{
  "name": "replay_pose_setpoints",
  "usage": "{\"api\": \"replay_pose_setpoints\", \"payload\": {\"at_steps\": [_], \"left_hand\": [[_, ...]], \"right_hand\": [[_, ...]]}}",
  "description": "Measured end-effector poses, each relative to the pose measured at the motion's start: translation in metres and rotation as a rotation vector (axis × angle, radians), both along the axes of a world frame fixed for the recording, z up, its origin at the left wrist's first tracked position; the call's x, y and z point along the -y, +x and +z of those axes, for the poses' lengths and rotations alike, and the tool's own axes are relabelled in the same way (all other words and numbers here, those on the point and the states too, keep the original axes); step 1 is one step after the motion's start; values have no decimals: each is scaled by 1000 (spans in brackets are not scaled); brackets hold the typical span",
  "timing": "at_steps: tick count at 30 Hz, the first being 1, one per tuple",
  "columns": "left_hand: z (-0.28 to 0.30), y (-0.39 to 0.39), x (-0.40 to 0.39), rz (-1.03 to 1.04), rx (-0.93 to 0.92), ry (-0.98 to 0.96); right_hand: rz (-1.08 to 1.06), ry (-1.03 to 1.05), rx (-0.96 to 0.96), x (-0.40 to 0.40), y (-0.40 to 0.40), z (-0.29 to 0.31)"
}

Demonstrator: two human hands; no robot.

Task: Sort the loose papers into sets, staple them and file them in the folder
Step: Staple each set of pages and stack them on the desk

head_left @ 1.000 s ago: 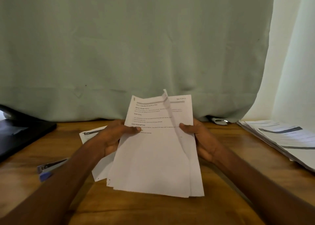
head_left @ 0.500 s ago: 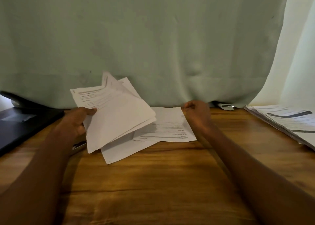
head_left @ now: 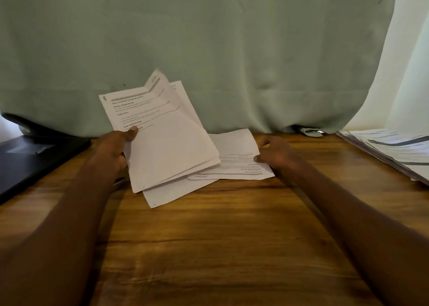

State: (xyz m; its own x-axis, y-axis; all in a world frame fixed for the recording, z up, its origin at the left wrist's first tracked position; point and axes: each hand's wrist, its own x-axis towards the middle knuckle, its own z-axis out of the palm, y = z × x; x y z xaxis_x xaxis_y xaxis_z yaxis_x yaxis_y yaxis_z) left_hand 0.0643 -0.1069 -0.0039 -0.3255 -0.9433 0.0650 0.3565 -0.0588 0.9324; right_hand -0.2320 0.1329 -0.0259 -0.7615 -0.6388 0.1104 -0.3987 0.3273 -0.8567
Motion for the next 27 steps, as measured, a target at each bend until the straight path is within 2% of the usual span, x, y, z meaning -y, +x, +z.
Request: {"api": "replay_pose_setpoints", "payload": {"at_steps": [5, 14, 20, 27], "left_hand": [[-4, 5, 0, 59, 11, 5], [-5, 9, 10, 61, -117, -67], [-5, 11, 8, 68, -119, -101], [3, 11, -6, -61, -122, -134]], "right_hand": [[-49, -94, -119, 3, -13, 2], [-39, -405, 78, -2, -24, 8], [0, -495, 148, -5, -25, 9], [57, -556, 151, -11, -27, 13]]}}
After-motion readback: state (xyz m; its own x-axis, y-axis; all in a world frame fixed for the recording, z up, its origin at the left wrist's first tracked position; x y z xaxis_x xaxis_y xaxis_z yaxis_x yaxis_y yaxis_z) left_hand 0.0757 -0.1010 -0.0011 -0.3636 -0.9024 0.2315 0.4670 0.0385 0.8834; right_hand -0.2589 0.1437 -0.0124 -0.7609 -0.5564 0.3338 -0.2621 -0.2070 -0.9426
